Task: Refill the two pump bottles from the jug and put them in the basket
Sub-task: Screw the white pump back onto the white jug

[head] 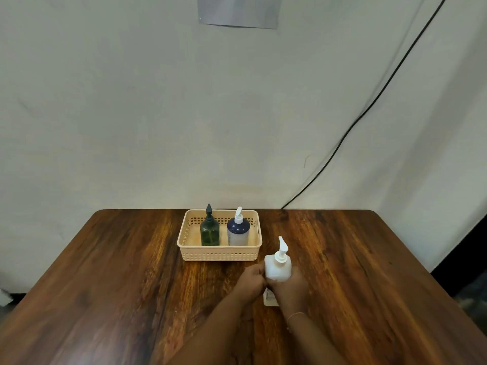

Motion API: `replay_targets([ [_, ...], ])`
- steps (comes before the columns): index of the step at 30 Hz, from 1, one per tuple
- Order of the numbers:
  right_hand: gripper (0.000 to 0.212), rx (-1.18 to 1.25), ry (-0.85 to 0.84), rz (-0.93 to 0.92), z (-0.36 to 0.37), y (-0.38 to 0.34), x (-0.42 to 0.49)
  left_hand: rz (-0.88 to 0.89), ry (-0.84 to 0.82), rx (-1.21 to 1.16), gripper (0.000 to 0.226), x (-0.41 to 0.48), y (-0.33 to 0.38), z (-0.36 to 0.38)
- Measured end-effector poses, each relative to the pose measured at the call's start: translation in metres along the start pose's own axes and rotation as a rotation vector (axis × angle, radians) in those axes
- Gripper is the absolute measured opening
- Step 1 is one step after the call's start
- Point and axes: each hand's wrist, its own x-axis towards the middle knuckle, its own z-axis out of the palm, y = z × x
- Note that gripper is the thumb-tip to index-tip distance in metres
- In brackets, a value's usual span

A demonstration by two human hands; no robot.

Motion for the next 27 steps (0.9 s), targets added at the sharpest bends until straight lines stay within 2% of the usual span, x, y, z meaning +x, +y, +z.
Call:
replay_targets([
  [11, 0.075, -0.036, -0.097, 0.031, 0.011, -0.027, 0.084, 0.016, 0.053, 0.018, 0.047, 0.045, 0.018, -0.002],
  [17, 0.067, -0.067, -0.061, 0.030, 0.030, -0.034, 0.112, 0.062, 0.097, 0.161, 0.041, 0.078, 0.039, -0.004],
  [21, 0.062, 0.029, -0.029, 0.099, 0.046, -0.040, 0.123, 0.059, 0.087, 0.237, 0.049, 0.091, 0.038, -0.009],
  [27, 0.066, -0.003, -0.099, -0.026, 0.041, -0.037, 0.141, 0.071, 0.098, 0.295, 0.058, 0.107, 0.034, -0.011],
])
